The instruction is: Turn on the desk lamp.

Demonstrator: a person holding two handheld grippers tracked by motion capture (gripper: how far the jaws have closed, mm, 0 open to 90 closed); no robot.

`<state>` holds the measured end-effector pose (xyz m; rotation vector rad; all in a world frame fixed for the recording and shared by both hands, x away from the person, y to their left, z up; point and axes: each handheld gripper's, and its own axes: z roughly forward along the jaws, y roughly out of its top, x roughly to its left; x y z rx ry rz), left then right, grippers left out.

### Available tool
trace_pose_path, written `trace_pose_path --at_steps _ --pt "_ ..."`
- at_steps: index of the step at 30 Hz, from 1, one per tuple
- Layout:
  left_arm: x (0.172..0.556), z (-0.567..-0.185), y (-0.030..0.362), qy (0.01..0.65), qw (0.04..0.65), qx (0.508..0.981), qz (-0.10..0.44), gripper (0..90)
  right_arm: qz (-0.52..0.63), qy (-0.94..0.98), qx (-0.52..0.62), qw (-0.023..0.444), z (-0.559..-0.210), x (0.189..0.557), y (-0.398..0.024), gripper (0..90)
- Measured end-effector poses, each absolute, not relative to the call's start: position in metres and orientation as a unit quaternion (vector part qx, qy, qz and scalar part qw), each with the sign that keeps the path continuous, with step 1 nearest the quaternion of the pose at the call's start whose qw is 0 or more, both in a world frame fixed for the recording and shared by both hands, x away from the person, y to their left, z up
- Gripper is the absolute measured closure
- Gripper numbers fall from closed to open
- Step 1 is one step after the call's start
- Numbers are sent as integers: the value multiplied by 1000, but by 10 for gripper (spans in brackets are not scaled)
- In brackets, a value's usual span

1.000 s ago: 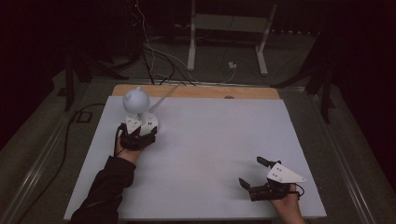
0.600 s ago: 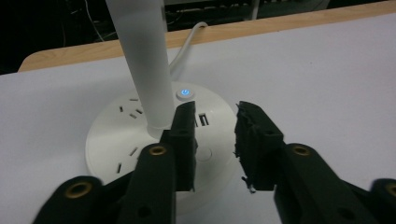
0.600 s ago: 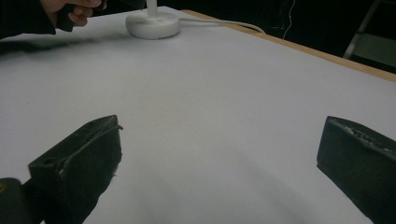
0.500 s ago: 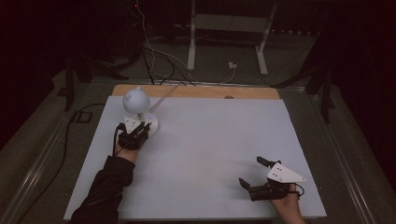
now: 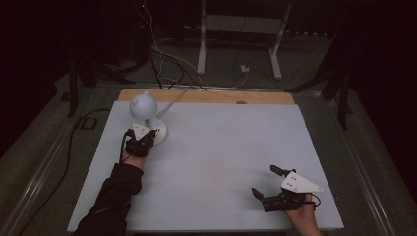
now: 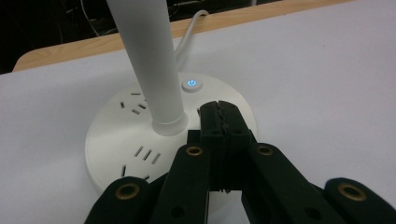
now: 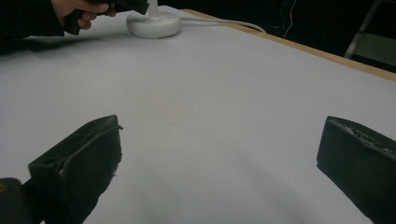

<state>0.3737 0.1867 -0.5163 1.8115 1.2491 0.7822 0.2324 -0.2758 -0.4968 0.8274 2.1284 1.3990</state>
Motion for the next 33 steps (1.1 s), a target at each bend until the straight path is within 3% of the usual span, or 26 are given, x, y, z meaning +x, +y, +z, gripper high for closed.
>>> trace_pose_path --at_steps 33 --pt "379 -525 187 488 385 719 311 900 506 776 301 226 -498 233 -275 0"
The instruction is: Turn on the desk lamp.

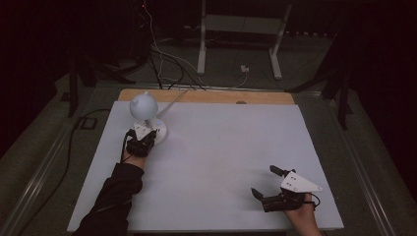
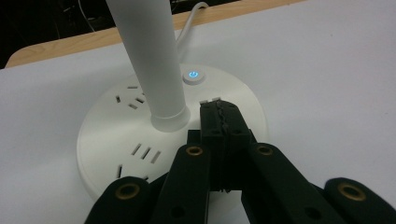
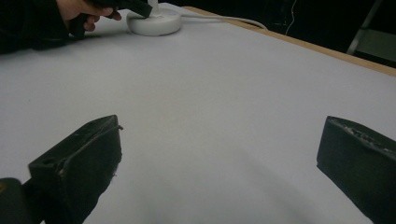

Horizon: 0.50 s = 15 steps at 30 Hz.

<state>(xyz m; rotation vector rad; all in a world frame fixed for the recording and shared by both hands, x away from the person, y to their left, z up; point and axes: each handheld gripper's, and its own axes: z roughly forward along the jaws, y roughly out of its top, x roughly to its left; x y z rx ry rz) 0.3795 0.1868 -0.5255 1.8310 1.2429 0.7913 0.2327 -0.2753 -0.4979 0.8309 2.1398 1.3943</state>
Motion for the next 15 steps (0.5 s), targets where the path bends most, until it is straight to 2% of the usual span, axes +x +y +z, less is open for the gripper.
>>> trace_pose_path --at_steps 15 --pt "379 -524 183 479 368 729 321 900 505 777 302 223 -499 233 -275 0"
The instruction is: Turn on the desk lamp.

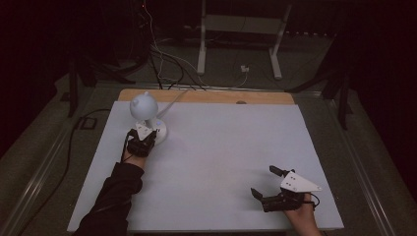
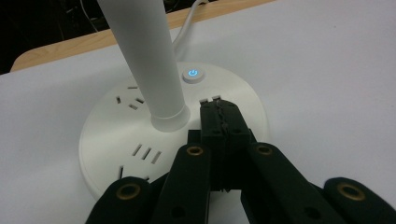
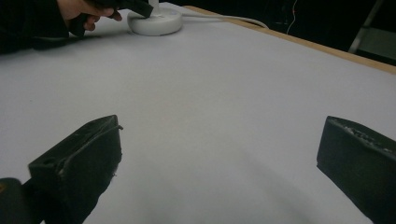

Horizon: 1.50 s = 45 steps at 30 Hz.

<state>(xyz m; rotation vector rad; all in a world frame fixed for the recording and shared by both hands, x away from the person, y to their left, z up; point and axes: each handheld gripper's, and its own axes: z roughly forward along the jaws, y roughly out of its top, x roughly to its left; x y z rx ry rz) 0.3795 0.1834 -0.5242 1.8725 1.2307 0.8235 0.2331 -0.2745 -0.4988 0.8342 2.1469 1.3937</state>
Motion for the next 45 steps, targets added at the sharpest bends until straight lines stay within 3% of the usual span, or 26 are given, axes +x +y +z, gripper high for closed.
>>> trace_pose_path --at_steps 12,13,19,25,32,40,45 --pt "374 -514 181 475 400 715 322 900 507 775 302 225 -498 233 -276 0" --pt "374 -513 181 476 400 714 321 849 507 775 301 226 -498 233 -276 0" --pt "374 -511 181 500 396 713 292 779 508 775 301 226 -497 233 -276 0" --pt "372 -510 182 521 389 699 299 514 508 775 301 224 -498 233 -276 0" --pt "374 -510 185 537 394 694 274 343 509 774 301 225 -498 233 -277 0" --pt "371 -505 190 525 390 719 234 97 508 775 303 223 -498 233 -276 0" --pt "369 -499 197 513 414 724 203 18 510 774 304 222 -498 233 -277 0"
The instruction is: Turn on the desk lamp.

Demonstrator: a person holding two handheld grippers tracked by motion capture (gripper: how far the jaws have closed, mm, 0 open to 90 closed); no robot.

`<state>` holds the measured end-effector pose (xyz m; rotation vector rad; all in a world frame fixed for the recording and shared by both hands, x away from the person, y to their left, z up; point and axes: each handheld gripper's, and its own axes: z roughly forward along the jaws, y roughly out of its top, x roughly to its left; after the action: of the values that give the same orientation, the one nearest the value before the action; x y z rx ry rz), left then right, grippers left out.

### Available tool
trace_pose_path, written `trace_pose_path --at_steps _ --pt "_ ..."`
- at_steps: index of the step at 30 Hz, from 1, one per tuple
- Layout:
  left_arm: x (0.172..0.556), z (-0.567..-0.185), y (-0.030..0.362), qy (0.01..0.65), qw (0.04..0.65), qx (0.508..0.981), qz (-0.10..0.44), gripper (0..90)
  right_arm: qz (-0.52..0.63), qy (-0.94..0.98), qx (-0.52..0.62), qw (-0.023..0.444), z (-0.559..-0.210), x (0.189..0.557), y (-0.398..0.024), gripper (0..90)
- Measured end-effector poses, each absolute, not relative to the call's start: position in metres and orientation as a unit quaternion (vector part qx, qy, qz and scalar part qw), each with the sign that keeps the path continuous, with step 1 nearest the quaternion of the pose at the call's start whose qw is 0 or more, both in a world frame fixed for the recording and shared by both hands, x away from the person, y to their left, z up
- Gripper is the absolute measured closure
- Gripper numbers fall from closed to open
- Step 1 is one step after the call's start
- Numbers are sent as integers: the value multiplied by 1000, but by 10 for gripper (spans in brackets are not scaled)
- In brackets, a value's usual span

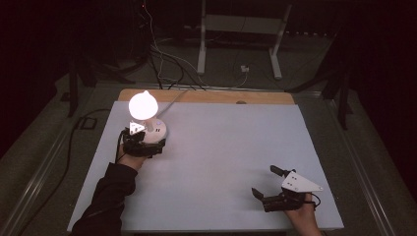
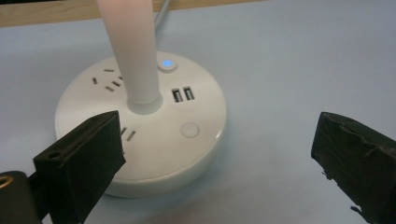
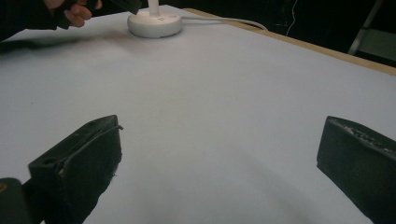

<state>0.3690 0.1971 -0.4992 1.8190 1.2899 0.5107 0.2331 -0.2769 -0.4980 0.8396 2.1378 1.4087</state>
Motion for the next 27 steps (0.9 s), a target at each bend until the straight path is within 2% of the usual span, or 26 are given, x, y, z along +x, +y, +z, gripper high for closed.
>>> trace_pose_path --at_steps 9,27 --pt "361 -489 202 469 441 749 155 2 510 774 304 221 -498 233 -277 0" --pt "331 -477 215 425 475 760 123 2 508 775 303 222 -498 233 -276 0"
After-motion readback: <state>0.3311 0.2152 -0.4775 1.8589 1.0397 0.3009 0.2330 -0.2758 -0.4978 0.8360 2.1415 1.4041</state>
